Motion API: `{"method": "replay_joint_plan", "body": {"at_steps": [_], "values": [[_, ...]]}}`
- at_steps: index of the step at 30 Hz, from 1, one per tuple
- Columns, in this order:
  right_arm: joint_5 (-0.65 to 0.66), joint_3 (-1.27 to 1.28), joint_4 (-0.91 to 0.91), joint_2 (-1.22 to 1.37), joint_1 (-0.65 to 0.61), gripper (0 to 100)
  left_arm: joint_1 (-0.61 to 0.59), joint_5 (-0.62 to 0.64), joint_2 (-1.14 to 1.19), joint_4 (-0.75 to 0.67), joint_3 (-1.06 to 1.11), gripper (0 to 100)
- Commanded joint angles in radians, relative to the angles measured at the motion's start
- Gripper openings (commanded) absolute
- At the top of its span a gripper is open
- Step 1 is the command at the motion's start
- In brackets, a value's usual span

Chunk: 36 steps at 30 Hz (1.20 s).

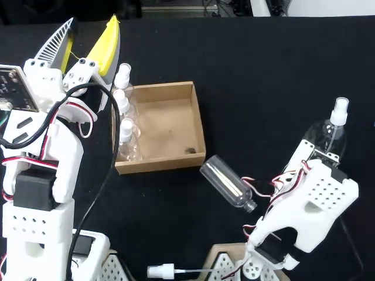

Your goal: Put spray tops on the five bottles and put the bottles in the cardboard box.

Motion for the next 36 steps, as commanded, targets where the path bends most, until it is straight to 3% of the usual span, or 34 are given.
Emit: {"method": "replay_joint_plan", "body": {"at_steps": [1,19,27,36], "values": [[0.009,-0.005,-0.014,0.002,-0.031,1.2,-0.005,0.009,-0.014,-0.021,-0.007,22],[0.011,0.042,-0.02,-0.004,-0.078,1.3,-0.005,0.009,-0.014,-0.021,-0.007,22],[0.002,0.042,-0.02,0.002,-0.078,20.0,-0.005,0.009,-0.014,-0.021,-0.007,22],[0.002,0.042,-0.023,-0.005,-0.072,21.0,-0.005,0.009,-0.014,-0.021,-0.007,22]]}}
